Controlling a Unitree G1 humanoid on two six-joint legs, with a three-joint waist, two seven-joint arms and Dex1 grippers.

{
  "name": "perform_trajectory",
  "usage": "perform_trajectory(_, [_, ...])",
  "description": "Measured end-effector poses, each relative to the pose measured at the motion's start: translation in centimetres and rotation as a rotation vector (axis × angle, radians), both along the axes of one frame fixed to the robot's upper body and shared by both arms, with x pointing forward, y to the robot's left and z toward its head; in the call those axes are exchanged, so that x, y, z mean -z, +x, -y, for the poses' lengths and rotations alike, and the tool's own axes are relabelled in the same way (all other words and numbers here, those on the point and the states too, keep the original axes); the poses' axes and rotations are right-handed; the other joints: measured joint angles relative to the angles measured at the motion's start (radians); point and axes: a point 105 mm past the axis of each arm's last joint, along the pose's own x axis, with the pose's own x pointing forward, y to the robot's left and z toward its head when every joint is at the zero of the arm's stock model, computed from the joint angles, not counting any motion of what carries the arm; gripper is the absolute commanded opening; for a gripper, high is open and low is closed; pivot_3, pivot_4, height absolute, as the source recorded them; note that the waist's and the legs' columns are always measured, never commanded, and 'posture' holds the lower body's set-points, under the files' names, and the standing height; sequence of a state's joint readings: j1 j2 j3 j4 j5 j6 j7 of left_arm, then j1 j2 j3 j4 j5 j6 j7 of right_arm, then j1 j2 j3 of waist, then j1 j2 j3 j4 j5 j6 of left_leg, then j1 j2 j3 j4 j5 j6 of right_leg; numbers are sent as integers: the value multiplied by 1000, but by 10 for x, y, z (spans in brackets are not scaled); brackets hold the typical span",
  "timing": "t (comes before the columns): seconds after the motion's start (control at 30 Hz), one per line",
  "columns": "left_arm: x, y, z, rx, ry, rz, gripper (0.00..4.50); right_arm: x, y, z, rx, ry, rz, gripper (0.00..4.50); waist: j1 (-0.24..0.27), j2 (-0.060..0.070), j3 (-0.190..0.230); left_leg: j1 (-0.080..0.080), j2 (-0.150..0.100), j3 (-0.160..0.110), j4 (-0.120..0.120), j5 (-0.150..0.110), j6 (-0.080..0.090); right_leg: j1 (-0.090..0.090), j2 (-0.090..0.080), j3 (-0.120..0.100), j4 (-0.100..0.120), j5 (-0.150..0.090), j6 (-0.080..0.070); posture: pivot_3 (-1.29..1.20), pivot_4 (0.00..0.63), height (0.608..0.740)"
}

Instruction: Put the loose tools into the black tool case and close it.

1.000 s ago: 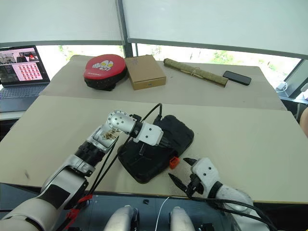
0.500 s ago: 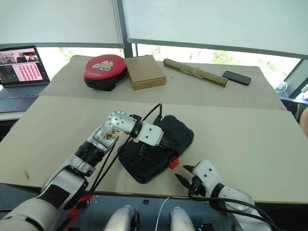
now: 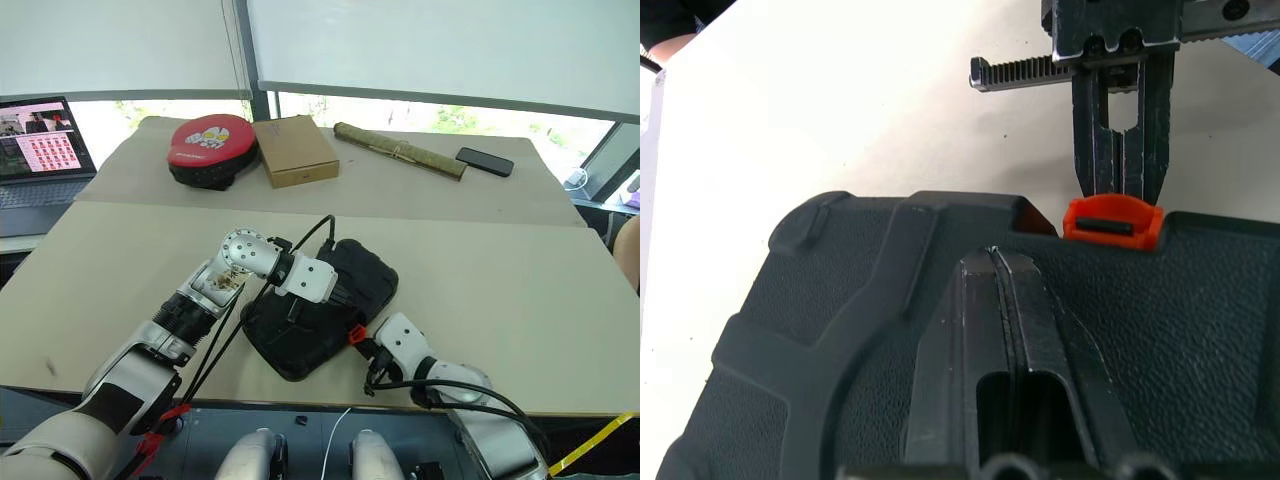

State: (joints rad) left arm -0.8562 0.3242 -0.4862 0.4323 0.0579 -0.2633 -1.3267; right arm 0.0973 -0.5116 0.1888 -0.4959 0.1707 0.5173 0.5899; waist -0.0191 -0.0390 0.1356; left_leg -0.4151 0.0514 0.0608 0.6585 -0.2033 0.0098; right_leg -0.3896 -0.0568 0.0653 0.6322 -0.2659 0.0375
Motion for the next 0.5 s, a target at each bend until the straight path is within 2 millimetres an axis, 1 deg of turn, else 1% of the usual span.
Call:
perform_trajectory(0.2, [-1, -2, 2, 24, -4, 31, 0, -1, -2, 3, 31, 44, -14, 33, 2, 1, 1, -1, 0, 0, 0, 0, 0, -1, -1, 0, 0, 0, 0, 0, 150, 740])
perform_trajectory(0.3, [0, -2, 2, 28, 1, 38, 0, -11, -4, 5, 36, 56, 2, 33, 2, 2, 1, -1, -1, 0, 0, 0, 0, -1, -1, 0, 0, 0, 0, 0, 150, 740])
perform_trajectory(0.5, [-1, -2, 3, 32, -1, 42, 0, -17, -8, 7, 26, 35, -5, 33, 4, 3, 1, -1, -1, 1, 0, 0, 0, -1, -1, 0, -1, 0, 1, 0, 150, 740])
